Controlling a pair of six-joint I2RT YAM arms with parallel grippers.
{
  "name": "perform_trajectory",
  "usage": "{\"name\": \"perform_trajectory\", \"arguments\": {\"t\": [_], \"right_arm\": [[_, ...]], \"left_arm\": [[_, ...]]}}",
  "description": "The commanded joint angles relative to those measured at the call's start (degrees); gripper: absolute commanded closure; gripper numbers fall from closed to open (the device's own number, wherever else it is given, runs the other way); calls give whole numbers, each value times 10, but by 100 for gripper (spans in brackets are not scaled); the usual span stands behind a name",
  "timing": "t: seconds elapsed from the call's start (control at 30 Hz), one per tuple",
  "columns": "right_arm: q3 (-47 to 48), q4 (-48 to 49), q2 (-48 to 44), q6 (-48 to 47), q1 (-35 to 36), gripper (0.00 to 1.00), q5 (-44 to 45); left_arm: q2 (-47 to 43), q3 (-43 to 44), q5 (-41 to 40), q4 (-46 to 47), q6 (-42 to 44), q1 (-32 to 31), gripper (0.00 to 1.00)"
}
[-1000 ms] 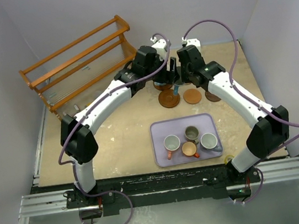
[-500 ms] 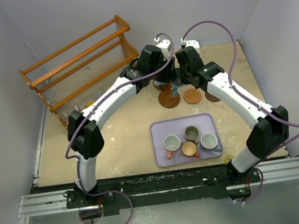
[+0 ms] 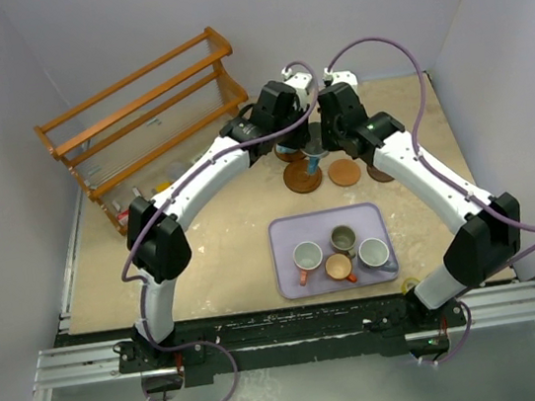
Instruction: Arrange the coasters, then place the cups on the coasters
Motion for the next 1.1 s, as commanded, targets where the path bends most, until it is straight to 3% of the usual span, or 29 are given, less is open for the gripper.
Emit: {"name": "perform_trajectory", "arguments": {"t": [0.0,0.1,0.3,0.4,0.73,1.07], "right_arm": [[3,58,-39,4,5,100,-98],[2,52,-39,4,4,90,-141],[3,53,-47,-3,3,65,-159],[4,52,-52,-8,3,57,-163],[-4,45,-82,-35,-12,42,-162],[-43,25,-130,-116,-70,40,-227]], "left_arm": [[-16,49,48,36,17,3,97],[-23,50,37,34,29,3,97],[-32,43,20,34,51,3,97],[-36,37,10,36,56,4,97],[-37,26,17,47,82,24,97],[-4,21,24,36,179,48,97]]}}
